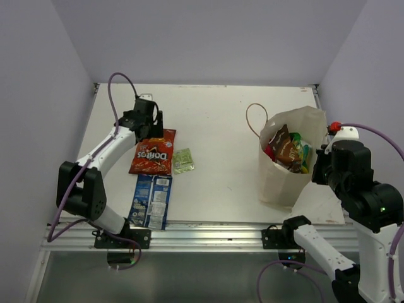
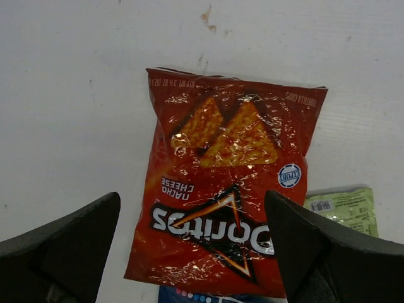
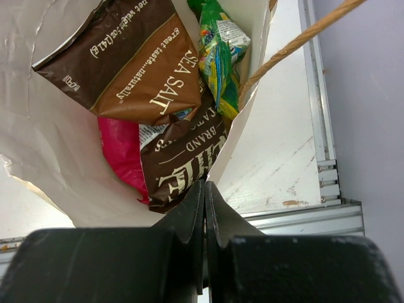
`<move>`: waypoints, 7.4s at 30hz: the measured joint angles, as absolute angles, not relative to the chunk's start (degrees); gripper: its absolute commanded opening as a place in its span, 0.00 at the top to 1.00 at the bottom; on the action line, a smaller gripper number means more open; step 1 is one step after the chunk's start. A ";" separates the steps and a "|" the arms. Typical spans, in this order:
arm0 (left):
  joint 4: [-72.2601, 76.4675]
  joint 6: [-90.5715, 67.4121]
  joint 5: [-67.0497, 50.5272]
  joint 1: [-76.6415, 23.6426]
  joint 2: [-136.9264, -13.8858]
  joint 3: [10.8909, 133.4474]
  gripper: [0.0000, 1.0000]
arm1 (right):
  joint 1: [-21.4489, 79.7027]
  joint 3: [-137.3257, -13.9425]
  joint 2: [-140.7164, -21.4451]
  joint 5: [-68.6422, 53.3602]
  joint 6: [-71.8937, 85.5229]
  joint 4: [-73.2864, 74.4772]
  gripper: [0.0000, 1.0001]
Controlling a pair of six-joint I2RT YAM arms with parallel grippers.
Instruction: Place the snacks into the paper bag
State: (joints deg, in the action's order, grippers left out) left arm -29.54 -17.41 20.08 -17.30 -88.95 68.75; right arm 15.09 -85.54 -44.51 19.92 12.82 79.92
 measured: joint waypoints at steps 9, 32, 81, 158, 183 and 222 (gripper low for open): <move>-25.10 -17.41 18.15 -12.14 -91.90 61.10 0.00 | 15.11 -85.54 -44.51 19.94 12.82 79.92 1.00; -30.94 -21.28 7.27 -19.90 -91.11 87.72 1.00 | 15.38 -86.54 -46.24 19.90 12.80 80.01 1.00; -38.02 -18.59 -0.62 -64.64 -126.54 134.47 0.71 | 15.86 -86.56 -44.21 18.46 12.91 81.89 1.00; -13.32 -30.76 7.53 -54.98 -90.70 113.75 1.00 | 16.88 -86.56 -44.25 17.04 12.82 81.76 1.00; -29.74 -24.40 -0.05 -67.70 -123.98 130.15 1.00 | 16.99 -86.56 -44.23 17.43 12.82 81.82 1.00; -25.87 -26.72 20.64 -33.45 -98.63 77.97 0.00 | 17.28 -86.56 -44.40 18.26 12.80 81.84 1.00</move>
State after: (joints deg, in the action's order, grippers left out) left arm -25.87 -26.72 20.64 -33.45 -98.63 77.97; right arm 17.28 -86.56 -44.40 18.26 12.80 81.84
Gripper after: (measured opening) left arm 0.997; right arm 0.008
